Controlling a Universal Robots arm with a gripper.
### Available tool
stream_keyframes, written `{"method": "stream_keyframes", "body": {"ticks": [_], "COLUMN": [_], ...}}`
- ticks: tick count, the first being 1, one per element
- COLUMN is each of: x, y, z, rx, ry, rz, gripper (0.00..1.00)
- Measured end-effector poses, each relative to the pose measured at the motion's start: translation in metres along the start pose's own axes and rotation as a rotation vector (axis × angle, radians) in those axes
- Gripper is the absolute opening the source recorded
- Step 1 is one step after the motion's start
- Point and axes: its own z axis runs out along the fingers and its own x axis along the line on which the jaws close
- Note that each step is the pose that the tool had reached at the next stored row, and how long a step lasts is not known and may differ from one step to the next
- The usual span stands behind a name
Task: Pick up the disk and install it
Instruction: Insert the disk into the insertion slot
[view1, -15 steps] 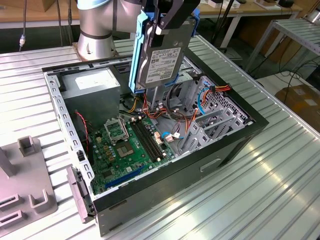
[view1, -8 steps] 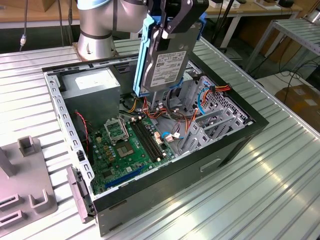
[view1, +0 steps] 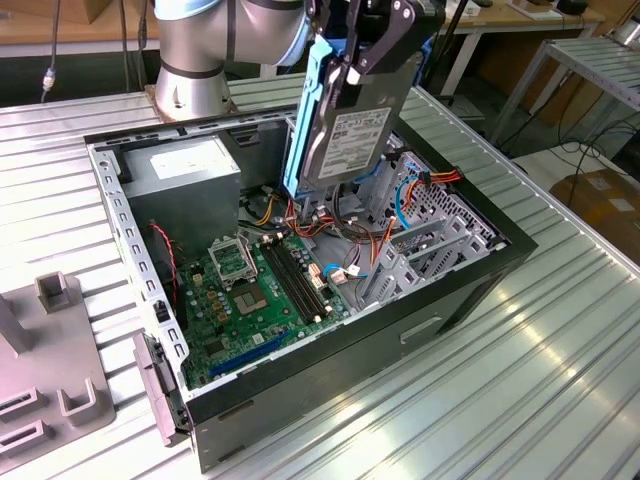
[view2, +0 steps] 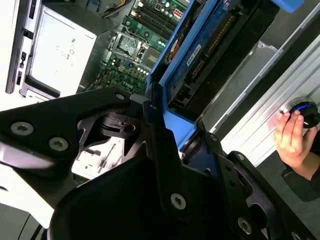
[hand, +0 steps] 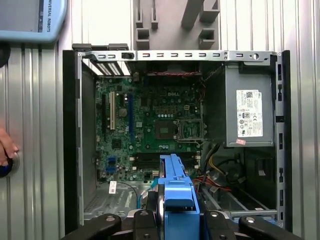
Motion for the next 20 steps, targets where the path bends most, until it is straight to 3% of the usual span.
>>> {"method": "stream_keyframes", "body": {"ticks": [8, 15, 18, 20], "x": [0.0059, 0.0173, 0.0270, 0.0298], "y": [-0.0099, -0.0159, -0.0196, -0.0208], "z": [0.0006, 0.0011, 0.0015, 0.0017], "rx": [0.0001, 0.0001, 0.0001, 0.0002], "ry": [0.0012, 0.0018, 0.0031, 0.0036], "rz": [0.000, 0.001, 0.001, 0.001], "gripper": [0.37, 0.37, 0.37, 0.37]}}
